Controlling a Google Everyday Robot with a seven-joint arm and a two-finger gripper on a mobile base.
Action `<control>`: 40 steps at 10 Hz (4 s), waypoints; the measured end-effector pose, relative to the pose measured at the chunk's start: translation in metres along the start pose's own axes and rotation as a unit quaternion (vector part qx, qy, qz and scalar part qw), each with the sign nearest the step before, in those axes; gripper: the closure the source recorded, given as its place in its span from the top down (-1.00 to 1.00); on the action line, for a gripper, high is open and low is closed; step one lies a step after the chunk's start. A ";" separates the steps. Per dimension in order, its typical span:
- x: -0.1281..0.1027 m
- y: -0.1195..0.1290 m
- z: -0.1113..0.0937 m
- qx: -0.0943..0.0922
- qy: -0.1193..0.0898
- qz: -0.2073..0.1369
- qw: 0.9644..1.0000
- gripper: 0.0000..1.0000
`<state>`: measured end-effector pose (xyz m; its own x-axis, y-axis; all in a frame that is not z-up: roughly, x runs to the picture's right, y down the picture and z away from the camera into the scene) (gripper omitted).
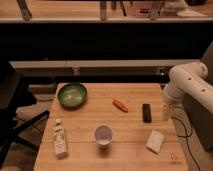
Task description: Push the eraser across the table
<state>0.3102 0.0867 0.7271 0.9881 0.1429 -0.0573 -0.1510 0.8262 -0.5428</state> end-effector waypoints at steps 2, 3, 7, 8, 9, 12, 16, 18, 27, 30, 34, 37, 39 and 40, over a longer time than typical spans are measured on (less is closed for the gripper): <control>-0.001 -0.004 0.002 0.000 -0.006 0.006 1.000 0.60; 0.000 -0.005 0.003 -0.001 -0.006 0.007 1.000 0.60; 0.003 -0.008 0.006 -0.004 -0.013 0.024 1.000 0.60; 0.003 -0.010 0.007 -0.004 -0.016 0.027 0.999 0.60; 0.004 -0.012 0.008 -0.004 -0.018 0.031 0.999 0.57; 0.005 -0.014 0.013 -0.006 -0.028 0.041 0.999 0.21; 0.008 -0.016 0.019 -0.008 -0.038 0.055 0.998 0.46; 0.014 -0.019 0.032 -0.008 -0.042 0.063 0.997 0.14; 0.021 -0.020 0.055 -0.014 -0.052 0.086 0.995 -0.99; 0.016 -0.015 0.070 -0.019 -0.050 0.089 0.995 -0.99; 0.015 -0.010 0.081 -0.025 -0.048 0.086 0.995 -0.99; 0.001 -0.001 0.098 -0.029 -0.043 0.062 0.997 -0.99; -0.001 0.001 0.101 -0.030 -0.043 0.060 0.997 -0.99; -0.002 0.004 0.103 -0.033 -0.040 0.055 0.997 -0.99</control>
<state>0.3040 0.1461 0.8115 0.9598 0.2756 -0.0540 -0.2533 0.7664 -0.5903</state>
